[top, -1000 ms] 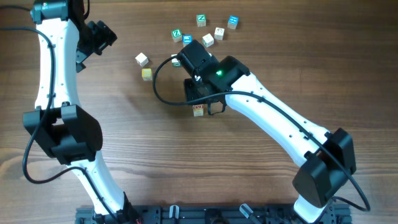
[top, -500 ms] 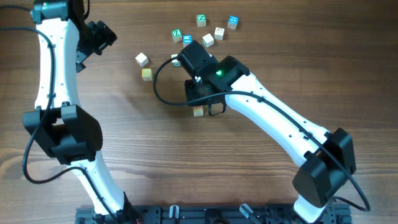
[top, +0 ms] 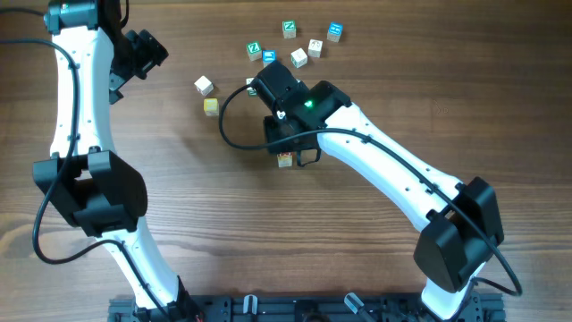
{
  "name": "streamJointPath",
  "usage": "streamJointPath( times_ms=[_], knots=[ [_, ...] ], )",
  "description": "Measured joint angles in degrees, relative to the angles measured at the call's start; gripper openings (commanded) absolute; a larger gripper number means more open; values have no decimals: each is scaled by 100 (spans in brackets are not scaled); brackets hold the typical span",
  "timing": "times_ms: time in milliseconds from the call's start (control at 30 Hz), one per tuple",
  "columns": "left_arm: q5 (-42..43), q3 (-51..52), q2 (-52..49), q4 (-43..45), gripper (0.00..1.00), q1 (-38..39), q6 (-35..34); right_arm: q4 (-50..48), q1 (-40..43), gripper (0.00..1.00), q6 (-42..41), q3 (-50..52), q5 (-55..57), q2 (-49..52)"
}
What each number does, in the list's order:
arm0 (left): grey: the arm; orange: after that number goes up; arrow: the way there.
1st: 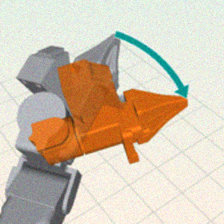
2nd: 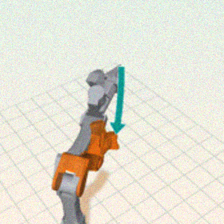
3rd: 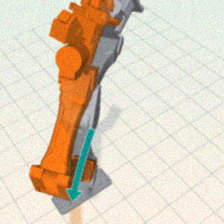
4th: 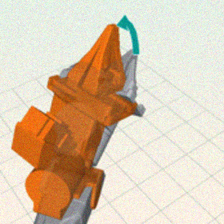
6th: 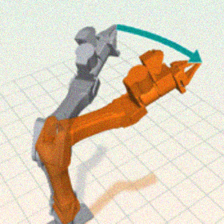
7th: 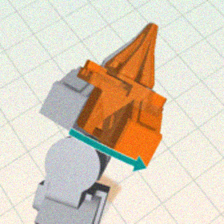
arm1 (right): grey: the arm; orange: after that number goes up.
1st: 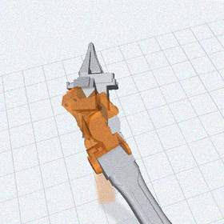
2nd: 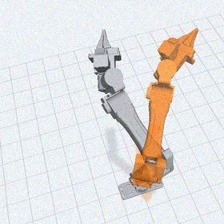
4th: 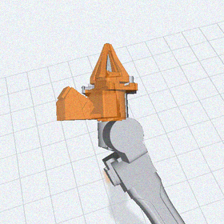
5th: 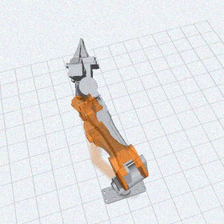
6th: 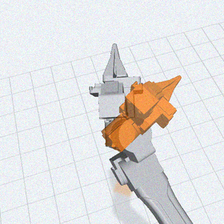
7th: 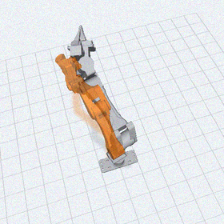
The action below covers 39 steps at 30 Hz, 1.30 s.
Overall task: Form a tower
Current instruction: 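Open the right gripper and pull it back from the tower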
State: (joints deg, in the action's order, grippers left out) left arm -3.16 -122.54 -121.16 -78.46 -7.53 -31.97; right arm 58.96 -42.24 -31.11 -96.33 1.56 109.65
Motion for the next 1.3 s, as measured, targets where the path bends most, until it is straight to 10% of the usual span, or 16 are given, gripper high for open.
streamJointPath(
  times_ms=[567, 933, 1300],
  knots=[
    [0, 0, 0, 0, 100, 0, 0, 695, 979, 62, 120, -848, -153, -4],
    [0, 0, 0, 0, 100, 0, 0, 881, 2439, 46, 2011, 306, -3071, -4],
    [0, 0, 0, 0, 100, 0, -2, 245, 2417, 41, 2157, 1185, -3993, -4]
  ],
)
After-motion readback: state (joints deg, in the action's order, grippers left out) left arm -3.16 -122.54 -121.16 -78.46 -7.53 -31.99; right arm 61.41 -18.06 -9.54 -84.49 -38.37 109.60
